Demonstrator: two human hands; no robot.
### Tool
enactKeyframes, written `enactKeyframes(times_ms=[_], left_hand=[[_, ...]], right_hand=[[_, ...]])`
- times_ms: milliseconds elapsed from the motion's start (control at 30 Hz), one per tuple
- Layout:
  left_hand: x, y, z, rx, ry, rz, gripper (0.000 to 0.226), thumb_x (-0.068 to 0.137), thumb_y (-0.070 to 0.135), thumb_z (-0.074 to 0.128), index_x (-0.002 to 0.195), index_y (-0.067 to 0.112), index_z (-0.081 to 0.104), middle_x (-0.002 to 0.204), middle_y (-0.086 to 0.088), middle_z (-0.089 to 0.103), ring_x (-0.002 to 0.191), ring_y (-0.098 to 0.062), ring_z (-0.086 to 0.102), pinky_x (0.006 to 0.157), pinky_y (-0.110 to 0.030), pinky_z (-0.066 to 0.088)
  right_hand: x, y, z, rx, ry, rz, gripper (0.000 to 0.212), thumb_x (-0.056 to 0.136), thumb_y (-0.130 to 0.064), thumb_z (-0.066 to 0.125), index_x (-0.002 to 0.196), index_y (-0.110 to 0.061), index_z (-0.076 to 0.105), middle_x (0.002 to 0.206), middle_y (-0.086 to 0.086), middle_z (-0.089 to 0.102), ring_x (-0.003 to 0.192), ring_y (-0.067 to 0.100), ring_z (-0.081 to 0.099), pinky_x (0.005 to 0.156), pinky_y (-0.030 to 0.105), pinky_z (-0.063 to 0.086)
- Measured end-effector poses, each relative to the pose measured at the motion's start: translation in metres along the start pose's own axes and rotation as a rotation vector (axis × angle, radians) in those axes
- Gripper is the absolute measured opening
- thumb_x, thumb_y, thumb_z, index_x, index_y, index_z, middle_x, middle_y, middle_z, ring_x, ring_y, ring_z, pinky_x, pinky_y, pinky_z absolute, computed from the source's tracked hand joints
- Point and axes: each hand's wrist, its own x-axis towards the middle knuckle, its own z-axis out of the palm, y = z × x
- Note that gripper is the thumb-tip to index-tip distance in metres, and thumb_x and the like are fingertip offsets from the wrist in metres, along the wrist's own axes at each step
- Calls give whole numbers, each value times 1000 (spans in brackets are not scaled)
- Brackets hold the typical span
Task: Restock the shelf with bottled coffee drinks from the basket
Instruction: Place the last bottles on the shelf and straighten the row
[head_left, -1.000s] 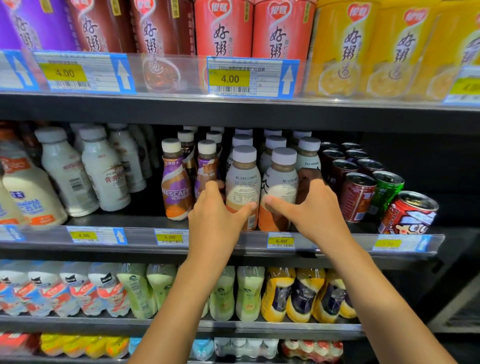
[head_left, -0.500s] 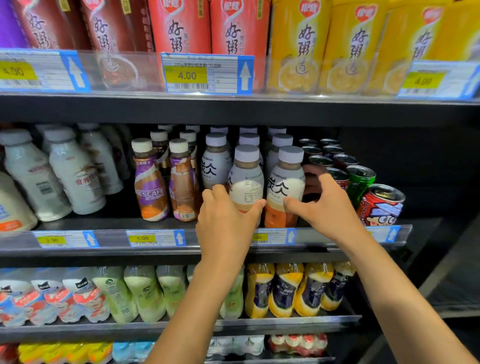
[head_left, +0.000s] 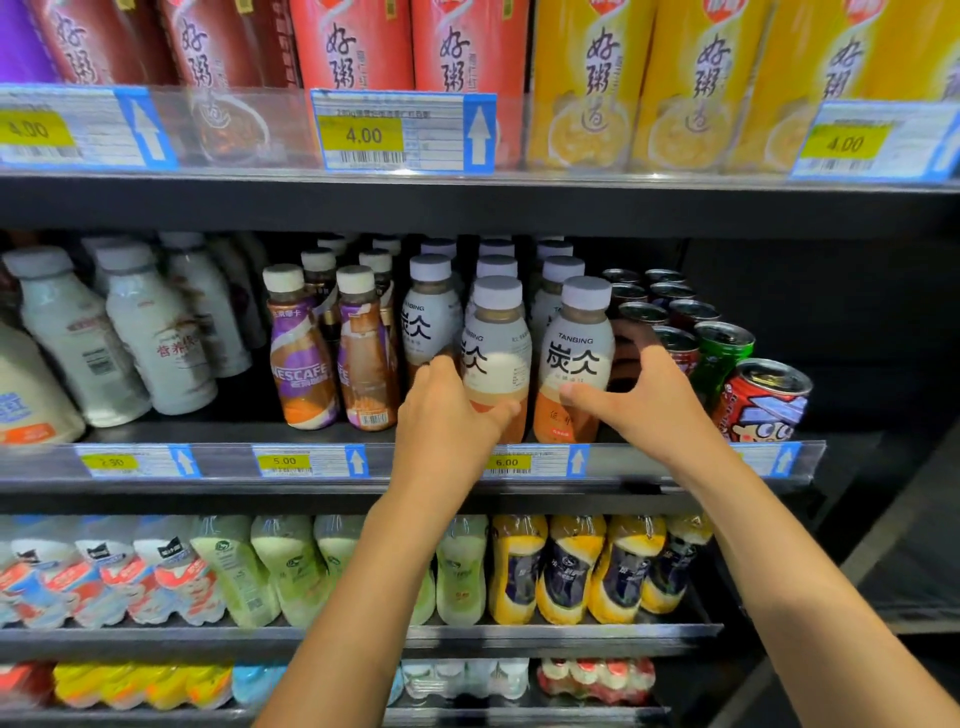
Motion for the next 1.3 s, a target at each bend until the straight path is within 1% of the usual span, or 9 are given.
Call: enactKeyframes(times_ms=[233,333,433,533,633,733,1100,1200,1300], left_hand=[[-8,11,12,122,121,2,70,76,61,73,116,10,46,119,-10,50,112,-30,53,73,-33,38],[-7,8,10,93,44,24,60,79,55,72,109,15,40,116,-7,56,107,-32,58,72,-35,40],[-3,2,6,79,-46,50,47,82,45,72,99,19,37,109,-5,62,103,-33,60,76,-40,48],[-3,1,6,76,2,37,50,79,48,76,97,18,41,109,-6,60,103,-30,58,76,-39,46],[-6,3,12,110,78,36,55,77,53,75,106,14,49,110,-5,56,103,-27,57,71,-33,38],[-6,3,16,129,115,37,58,78,55,74,110,12,53,112,-6,56,105,-28,57,70,-32,36],[-5,2,17,149,128,26,61,75,59,74,108,12,52,110,-6,57,104,-27,58,69,-33,37],[-6,3,17,154,130,26,61,75,60,73,108,13,52,110,-5,57,104,-27,58,70,-33,37],[-6,3,18,153,137,27,61,75,60,73,108,13,52,110,-5,57,104,-27,58,69,-33,37]], right_hand=[[-4,1,1,59,-14,-29,72,78,-20,81,140,-23,44,118,-10,63,107,0,60,76,16,49],[-6,3,0,59,-22,-27,75,78,-22,81,142,-23,42,120,-11,62,108,-1,59,87,23,53],[-5,1,2,21,-29,0,88,70,-39,86,144,-27,39,122,-12,62,108,3,60,91,31,52],[-3,2,4,-29,10,-1,89,67,-42,87,142,-28,41,123,-8,63,112,12,61,93,37,53],[-3,2,3,-17,-16,-9,85,73,-34,86,145,-27,41,123,-12,61,114,9,59,92,30,50],[-2,4,2,-20,-38,-26,85,73,-34,85,146,-27,41,129,-11,62,116,8,58,97,33,50],[-1,6,2,-36,-54,-60,79,76,-31,82,145,-28,44,131,-12,62,118,5,57,97,27,47],[0,7,2,-34,-46,-40,83,74,-36,83,146,-28,43,130,-11,62,118,6,58,99,31,49],[0,7,3,-50,-17,-34,87,73,-39,84,147,-27,40,133,-9,60,121,9,55,95,27,45]])
